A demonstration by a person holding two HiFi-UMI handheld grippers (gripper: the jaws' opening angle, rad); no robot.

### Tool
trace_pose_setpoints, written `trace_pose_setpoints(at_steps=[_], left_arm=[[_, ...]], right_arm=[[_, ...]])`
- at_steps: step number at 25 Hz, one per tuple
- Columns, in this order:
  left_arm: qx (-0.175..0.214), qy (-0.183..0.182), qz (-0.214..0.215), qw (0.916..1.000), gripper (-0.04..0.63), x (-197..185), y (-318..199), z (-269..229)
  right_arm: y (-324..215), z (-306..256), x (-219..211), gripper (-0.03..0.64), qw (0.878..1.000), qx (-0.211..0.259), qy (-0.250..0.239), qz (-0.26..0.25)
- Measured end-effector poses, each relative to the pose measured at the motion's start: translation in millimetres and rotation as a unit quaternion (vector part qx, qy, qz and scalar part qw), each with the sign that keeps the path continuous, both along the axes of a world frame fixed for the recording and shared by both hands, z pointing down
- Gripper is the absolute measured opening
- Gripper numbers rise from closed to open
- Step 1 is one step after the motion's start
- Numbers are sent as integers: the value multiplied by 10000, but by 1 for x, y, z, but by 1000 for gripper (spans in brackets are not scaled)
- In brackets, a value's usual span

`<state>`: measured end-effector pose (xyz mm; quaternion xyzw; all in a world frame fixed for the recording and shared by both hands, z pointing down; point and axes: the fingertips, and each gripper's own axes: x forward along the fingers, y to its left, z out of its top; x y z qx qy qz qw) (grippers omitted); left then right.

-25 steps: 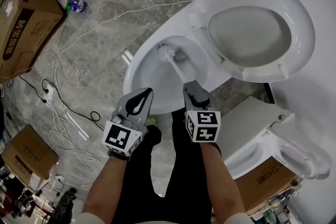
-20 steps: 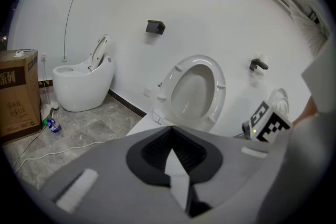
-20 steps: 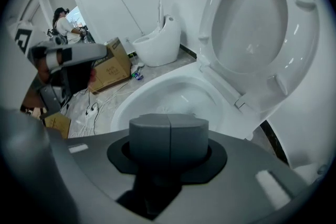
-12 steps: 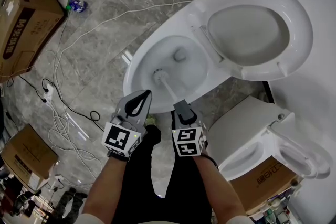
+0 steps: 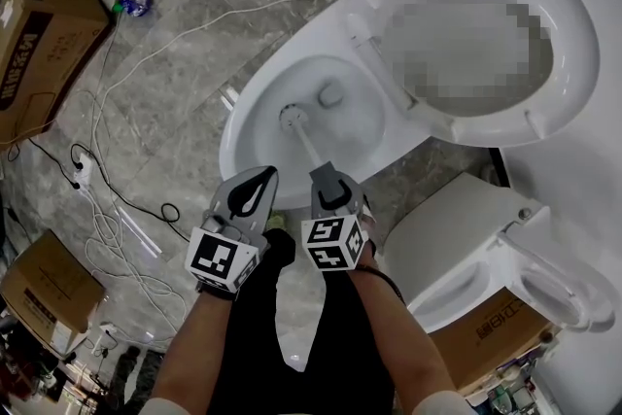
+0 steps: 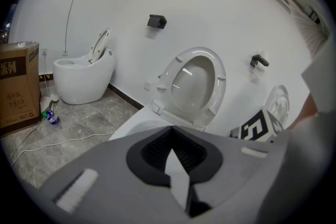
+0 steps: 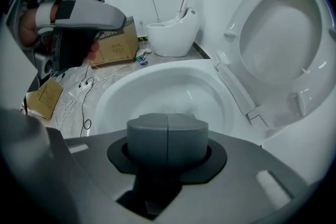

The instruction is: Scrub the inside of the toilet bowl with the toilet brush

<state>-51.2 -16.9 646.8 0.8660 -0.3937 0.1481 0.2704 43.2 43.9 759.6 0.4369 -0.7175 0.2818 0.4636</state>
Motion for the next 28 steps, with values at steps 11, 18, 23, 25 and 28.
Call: trace_pose_setpoints(at_steps=[11,18,23,25,28], left_arm=[[87,32,-5,10000,6,9,-12,10],[63,81,6,9999,6,21,-18,13],[-120,147,-24,9998,6,35,-17,22],[-125,167,-9,9998,6,39,-18,21],[-134,162,31,9998,6,41,-17,20]], right_arm=[[-59,11,47,161,9978,571,302,-175],[-77,8,95,161,9971,532,544,3],[-58,8,110,161,9970,319,698,42],[-49,10,112,161,9970,177,746,57],[-36,11,113,161,9963,3,858,45]])
